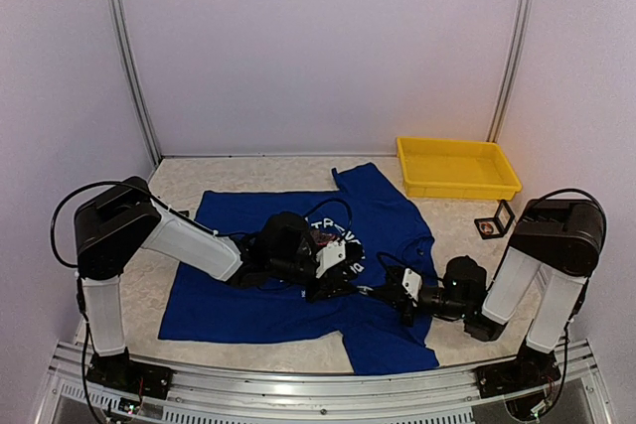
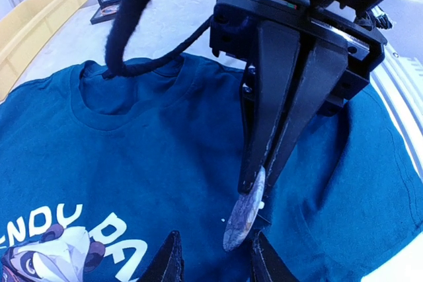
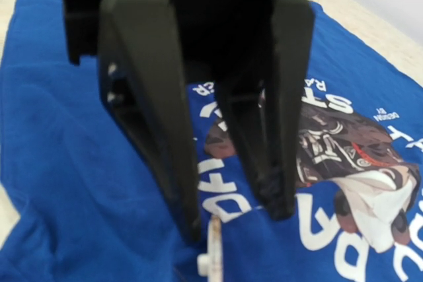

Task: Pin the brooch onto the clothing

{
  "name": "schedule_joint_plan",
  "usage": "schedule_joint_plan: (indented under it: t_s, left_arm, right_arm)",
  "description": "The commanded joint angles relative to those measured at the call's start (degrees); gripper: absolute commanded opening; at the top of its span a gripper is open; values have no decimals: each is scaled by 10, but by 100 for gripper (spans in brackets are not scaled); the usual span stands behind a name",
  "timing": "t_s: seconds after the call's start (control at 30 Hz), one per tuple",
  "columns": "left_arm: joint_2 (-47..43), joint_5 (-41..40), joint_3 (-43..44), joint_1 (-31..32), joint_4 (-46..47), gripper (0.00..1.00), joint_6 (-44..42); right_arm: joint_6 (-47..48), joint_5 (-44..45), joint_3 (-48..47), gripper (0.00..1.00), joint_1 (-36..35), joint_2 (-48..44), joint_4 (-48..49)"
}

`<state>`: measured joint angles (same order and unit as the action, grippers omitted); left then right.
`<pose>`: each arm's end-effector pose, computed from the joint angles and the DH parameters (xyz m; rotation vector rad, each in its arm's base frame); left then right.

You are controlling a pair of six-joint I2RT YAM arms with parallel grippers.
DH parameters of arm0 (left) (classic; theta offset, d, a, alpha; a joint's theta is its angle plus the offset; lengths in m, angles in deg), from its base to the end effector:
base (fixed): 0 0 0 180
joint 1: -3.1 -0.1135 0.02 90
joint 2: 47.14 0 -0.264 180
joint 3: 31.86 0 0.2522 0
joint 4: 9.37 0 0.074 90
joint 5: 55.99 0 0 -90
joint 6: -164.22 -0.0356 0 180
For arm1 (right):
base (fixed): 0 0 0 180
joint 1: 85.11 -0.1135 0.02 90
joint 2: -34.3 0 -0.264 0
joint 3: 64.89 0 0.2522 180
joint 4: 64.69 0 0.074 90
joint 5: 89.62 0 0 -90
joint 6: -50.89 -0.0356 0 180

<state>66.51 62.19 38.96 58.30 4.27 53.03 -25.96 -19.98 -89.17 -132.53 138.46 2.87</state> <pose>0.2161 -0.3404 0.1325 1.5477 1.4650 -0.8679 0.1491 0.1805 0.0983 -1.1420 1.4351 0.7421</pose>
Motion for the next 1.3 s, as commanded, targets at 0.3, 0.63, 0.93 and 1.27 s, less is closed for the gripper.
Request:
schedule_joint_plan:
  t_s: [0.3,0.63,0.93,1.27]
  left_arm:
    - [12,30,26,-3,-44,4,-33]
    - [-5,44,24,-2,-49,0,24]
    - [-22,21,15,2,-61,0,32]
    - [-37,8,8,6,-60,0,30]
  right_arm:
    - [5,-30,-15,0,7,-9,-7]
    - [-2,-13,-8,4,7,-18,-23]
    - [-9,22,24,36,7,-100,-87]
    - [-68,-41,10,44,7,-61,-94]
